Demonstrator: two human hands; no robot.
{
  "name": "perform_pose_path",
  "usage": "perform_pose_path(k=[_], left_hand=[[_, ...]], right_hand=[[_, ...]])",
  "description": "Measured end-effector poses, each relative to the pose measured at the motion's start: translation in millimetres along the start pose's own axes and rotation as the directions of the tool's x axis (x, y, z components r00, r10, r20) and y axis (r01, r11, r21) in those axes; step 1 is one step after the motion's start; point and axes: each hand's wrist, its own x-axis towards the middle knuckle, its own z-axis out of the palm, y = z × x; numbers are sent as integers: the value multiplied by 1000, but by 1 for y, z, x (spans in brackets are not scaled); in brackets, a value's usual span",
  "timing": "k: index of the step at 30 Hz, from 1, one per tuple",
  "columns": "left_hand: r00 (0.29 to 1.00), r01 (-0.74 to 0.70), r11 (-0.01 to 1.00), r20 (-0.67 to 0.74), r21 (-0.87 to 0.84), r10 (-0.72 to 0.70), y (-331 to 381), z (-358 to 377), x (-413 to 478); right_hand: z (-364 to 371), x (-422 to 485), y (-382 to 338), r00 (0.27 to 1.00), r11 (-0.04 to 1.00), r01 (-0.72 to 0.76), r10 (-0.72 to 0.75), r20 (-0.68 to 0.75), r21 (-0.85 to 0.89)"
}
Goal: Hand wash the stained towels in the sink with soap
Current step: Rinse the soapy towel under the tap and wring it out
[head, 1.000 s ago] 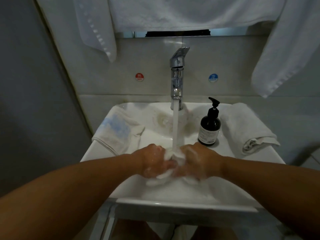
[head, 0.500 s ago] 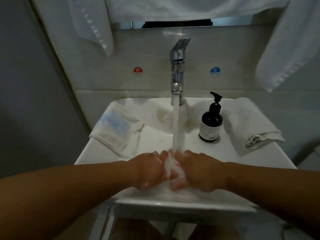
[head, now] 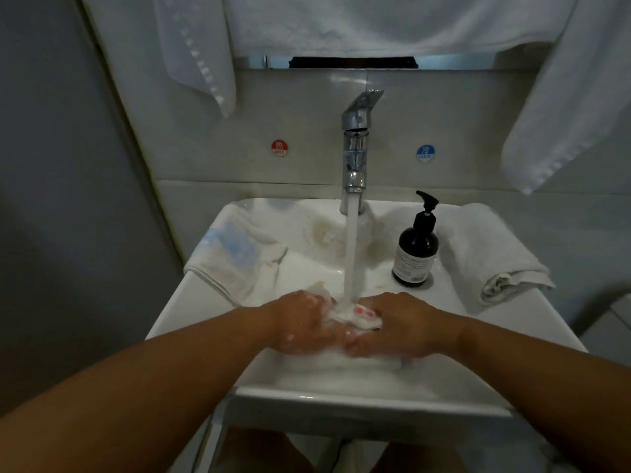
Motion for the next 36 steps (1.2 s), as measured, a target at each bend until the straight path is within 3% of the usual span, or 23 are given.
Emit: perform_pose_path(k=[4, 6, 8, 10, 12, 13, 19, 26, 30, 34, 35, 36], left_hand=[[991, 72, 991, 122, -115, -57, -5, -10, -12], [993, 70, 989, 105, -132, -56, -7, -12, -11], [997, 54, 989, 65, -139, -45, -8, -13, -10], [998, 59, 985, 27, -165, -55, -10, -12, -8], [998, 57, 982, 10, -181, -56, -12, -12, -9], [998, 62, 981, 6, -184, -62, -13, -13, -9], [996, 78, 986, -23, -147, -82, -14, -12, -8], [995, 101, 987, -2, -126, -102, -16, -14, -8], [994, 110, 984, 23, -140, -107, -15, -14, -9], [996, 88, 996, 35, -9, -87, -5, -10, -8], [997, 71, 997, 35, 14, -72, -2, -8, -8], [998, 58, 998, 38, 28, -59, 1, -6, -8]], right_hand=[[-26, -17, -1, 1000, 994, -17, 15, -18, -106], [-50, -20, -8, 983, 994, 4, -23, -184, -106], [-80, -20, -21, 871, 984, 74, -142, -471, -160], [-113, -19, -40, 675, 963, 128, -259, -691, -236], [-144, -15, -56, 532, 932, 108, -348, -771, -346], [-156, -11, -61, 520, 919, 82, -370, -770, -386], [-180, 18, -68, 699, 898, 18, -326, -636, -441], [-171, 20, -66, 643, 903, 18, -340, -687, -430], [-146, 10, -59, 648, 918, 19, -313, -694, -396], [-91, -8, -41, 601, 982, 82, -184, -778, -169], [-73, -13, -34, 671, 990, 81, -141, -728, -117], [-56, -18, -28, 794, 994, 50, -99, -599, -98]])
